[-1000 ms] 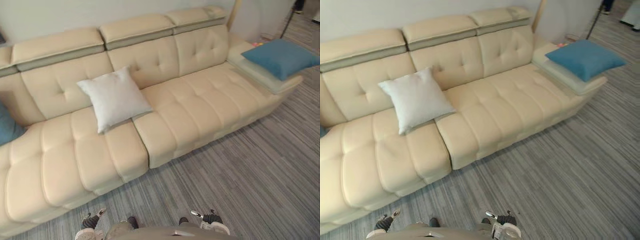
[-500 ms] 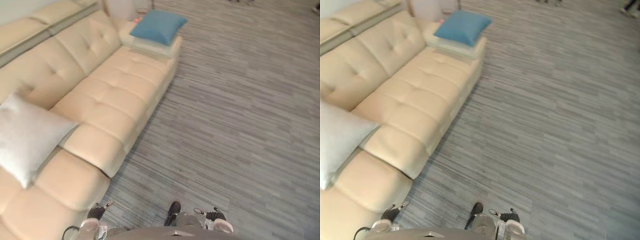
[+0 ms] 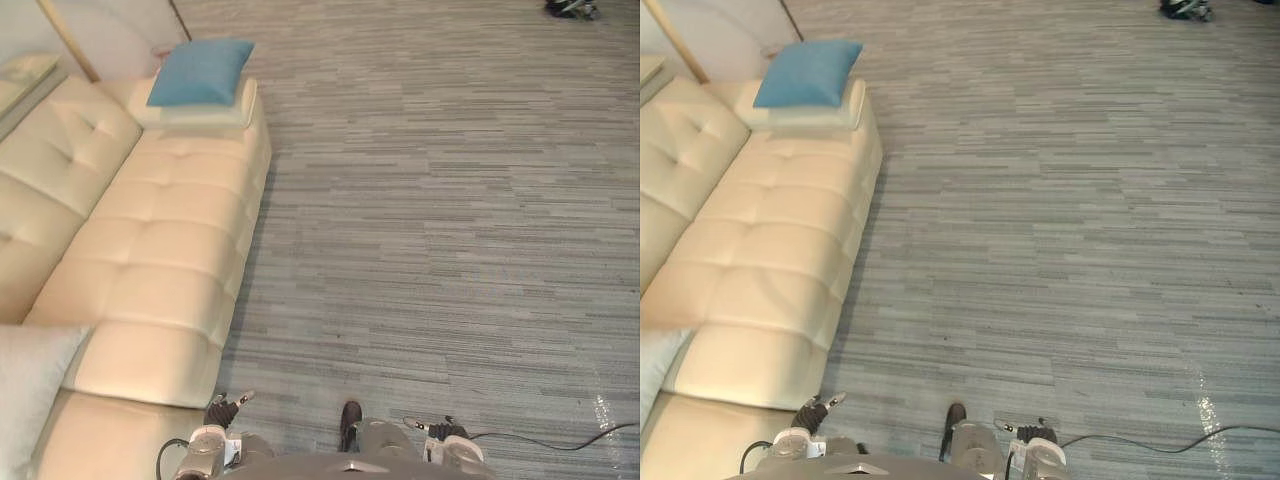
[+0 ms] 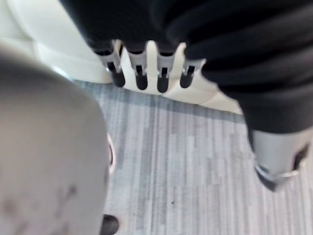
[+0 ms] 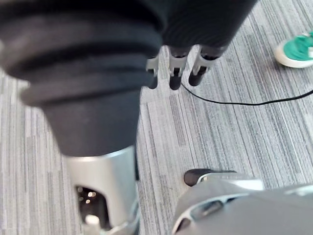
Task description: Pick up cushions and gather them together orderly.
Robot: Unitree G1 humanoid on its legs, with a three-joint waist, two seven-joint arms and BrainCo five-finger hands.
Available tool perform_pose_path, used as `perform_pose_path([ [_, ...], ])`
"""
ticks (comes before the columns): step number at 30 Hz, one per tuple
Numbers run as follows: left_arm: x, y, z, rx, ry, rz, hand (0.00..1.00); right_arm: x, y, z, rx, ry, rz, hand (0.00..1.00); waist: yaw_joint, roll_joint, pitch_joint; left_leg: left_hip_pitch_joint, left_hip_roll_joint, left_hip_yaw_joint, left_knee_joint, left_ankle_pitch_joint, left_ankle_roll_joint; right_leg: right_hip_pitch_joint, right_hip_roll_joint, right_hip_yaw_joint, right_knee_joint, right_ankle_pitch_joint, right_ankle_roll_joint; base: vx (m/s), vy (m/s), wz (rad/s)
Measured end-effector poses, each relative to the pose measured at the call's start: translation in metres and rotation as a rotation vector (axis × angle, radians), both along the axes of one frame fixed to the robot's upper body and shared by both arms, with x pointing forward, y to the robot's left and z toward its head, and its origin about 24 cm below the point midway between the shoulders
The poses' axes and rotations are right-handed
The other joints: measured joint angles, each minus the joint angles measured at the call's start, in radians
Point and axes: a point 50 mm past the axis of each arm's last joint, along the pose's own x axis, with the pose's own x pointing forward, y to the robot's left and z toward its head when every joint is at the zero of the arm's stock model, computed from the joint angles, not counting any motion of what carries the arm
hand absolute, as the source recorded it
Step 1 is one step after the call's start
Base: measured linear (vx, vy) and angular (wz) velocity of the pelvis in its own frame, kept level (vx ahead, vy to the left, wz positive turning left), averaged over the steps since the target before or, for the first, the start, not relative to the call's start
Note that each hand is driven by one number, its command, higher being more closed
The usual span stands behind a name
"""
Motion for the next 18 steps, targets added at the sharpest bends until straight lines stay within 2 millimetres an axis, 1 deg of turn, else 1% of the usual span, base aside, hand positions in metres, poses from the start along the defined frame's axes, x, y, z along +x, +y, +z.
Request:
perform_pose_path([
  [2,0.005,-0.001,0.003,-0.008,-0.027,0.014,0.0,0.0,-0.001,0.001,-0.015,-0.007,-0.006,0.0,0.018,0.006,0.003,-0.071,-0.037,-0.03,-0.151,0.006,-0.001,0.02,0.0,0.04,-0.007,-0.005,0.008,0.11,0.135,-0.71],
  [3,0.006,-0.001,0.003,-0.011,-0.032,0.026,0.0,0.0,-0.001,0.002,-0.017,-0.014,-0.007,0.0,0.022,0.007,0.004,-0.084,-0.042,-0.035,-0.194,0.014,-0.002,0.02,0.001,0.049,-0.01,-0.007,0.011,0.09,0.128,-0.71],
  [5,0.006,-0.001,0.004,-0.02,-0.04,0.058,0.0,0.0,0.001,0.003,-0.018,-0.029,-0.008,0.0,0.034,0.01,0.006,-0.101,-0.056,-0.084,-0.376,0.051,-0.015,0.024,0.013,0.099,-0.036,-0.009,0.015,0.11,0.175,-0.91],
  [6,0.005,-0.002,0.003,-0.03,-0.039,0.08,0.0,0.003,0.003,0.004,-0.019,-0.042,-0.002,0.0,0.045,0.019,0.002,-0.099,-0.049,-0.101,-0.415,0.09,-0.032,0.028,0.039,0.135,-0.069,-0.009,0.015,0.21,0.224,-1.26],
  [7,0.004,-0.005,0.002,-0.04,-0.034,0.093,0.0,0.011,0.006,0.006,-0.016,-0.064,0.011,0.0,0.059,0.044,-0.013,-0.115,-0.036,-0.106,-0.427,0.118,-0.022,0.014,0.069,0.145,-0.016,-0.017,0.031,0.21,0.164,-1.16],
  [8,0.005,-0.003,0.003,-0.04,-0.042,0.099,0.0,0.014,0.01,0.006,-0.004,-0.071,0.01,0.0,0.064,0.033,-0.009,-0.12,-0.037,-0.106,-0.416,0.119,-0.023,-0.014,0.064,0.137,0.087,-0.045,0.04,0.25,0.122,-0.8],
  [9,0.007,0.004,0.005,-0.025,-0.055,0.1,0.0,0.011,0.017,0.003,0.015,-0.061,0.003,0.0,0.064,0.008,-0.005,-0.118,-0.06,-0.11,-0.397,0.119,-0.022,0.011,0.045,0.144,0.148,-0.112,0.06,0.21,0.07,-0.24],
  [10,0.01,0.011,0.007,-0.008,-0.07,0.1,0.0,0.006,0.023,0.0,0.032,-0.047,-0.001,0.0,0.064,-0.036,-0.008,-0.125,-0.093,-0.112,-0.358,0.113,-0.014,0.058,0.017,0.155,0.137,-0.17,0.063,0.27,0.061,-0.04],
  [11,0.011,0.014,0.008,-0.006,-0.076,0.112,0.0,0.005,0.025,-0.001,0.04,-0.038,0.004,0.0,0.066,-0.051,-0.011,-0.167,-0.117,-0.138,-0.252,0.083,0.026,0.089,-0.006,0.174,0.117,-0.27,0.092,0.25,0.127,-0.33],
  [12,0.009,0.014,0.007,-0.008,-0.073,0.12,0.0,0.003,0.024,-0.002,0.037,-0.033,0.008,0.0,0.083,-0.061,-0.025,-0.164,-0.138,-0.132,-0.238,0.076,0.055,0.069,-0.02,0.216,0.155,-0.298,0.11,0.25,0.17,-0.55],
  [13,0.008,0.015,0.007,-0.003,-0.07,0.119,0.0,-0.001,0.025,-0.003,0.038,-0.026,0.009,0.0,0.085,-0.06,-0.032,-0.154,-0.151,-0.125,-0.244,0.066,0.075,0.061,-0.029,0.222,0.192,-0.305,0.131,0.31,0.217,-0.75],
  [14,0.007,0.019,0.007,0.009,-0.064,0.112,0.0,0.003,0.031,-0.003,0.05,-0.034,0.029,0.0,0.078,-0.08,-0.039,-0.136,-0.178,-0.089,-0.245,0.045,0.087,0.001,-0.066,0.237,0.356,-0.322,0.191,0.29,0.141,-0.46],
  [15,0.005,0.022,0.006,0.017,-0.054,0.114,0.0,0.005,0.035,-0.003,0.061,-0.039,0.031,0.0,0.065,-0.089,-0.037,-0.12,-0.187,-0.072,-0.244,0.028,0.096,-0.05,-0.081,0.244,0.493,-0.31,0.228,0.46,0.162,-0.5],
  [16,0.003,0.026,0.005,0.03,-0.04,0.112,0.0,0.01,0.034,-0.001,0.056,-0.061,0.035,0.0,0.051,-0.096,-0.031,-0.077,-0.19,-0.051,-0.242,0.008,0.12,-0.119,-0.099,0.235,0.676,-0.231,0.252,0.46,0.135,-0.33],
  [17,0.004,0.028,0.006,0.04,-0.035,0.098,0.0,0.015,0.035,0.001,0.056,-0.073,0.039,0.0,0.04,-0.1,-0.017,-0.023,-0.194,-0.051,-0.251,-0.013,0.123,-0.137,-0.125,0.185,0.775,-0.191,0.222,0.48,0.112,-0.28],
  [18,0.004,0.029,0.006,0.043,-0.031,0.091,0.0,0.016,0.035,0.001,0.055,-0.076,0.041,0.0,0.037,-0.093,-0.008,0.004,-0.194,-0.051,-0.26,-0.019,0.124,-0.143,-0.137,0.158,0.806,-0.192,0.195,0.4,0.04,-0.15],
])
